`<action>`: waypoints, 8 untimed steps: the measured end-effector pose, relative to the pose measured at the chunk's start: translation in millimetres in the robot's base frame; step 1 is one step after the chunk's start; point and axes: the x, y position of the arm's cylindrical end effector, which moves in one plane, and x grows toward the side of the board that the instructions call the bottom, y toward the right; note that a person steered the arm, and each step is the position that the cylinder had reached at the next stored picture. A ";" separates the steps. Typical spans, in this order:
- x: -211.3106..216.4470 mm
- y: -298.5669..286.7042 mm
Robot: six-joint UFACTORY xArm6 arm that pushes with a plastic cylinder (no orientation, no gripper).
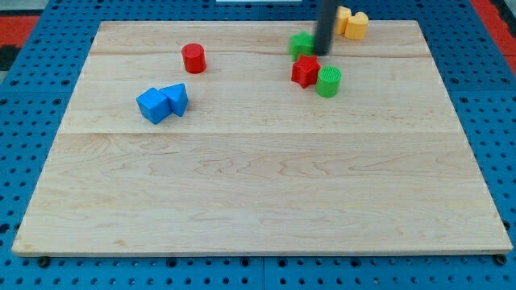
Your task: Move the red circle to the top left of the board
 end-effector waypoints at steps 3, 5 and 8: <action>17.4 -108.5; 35.5 -186.0; -18.9 -194.6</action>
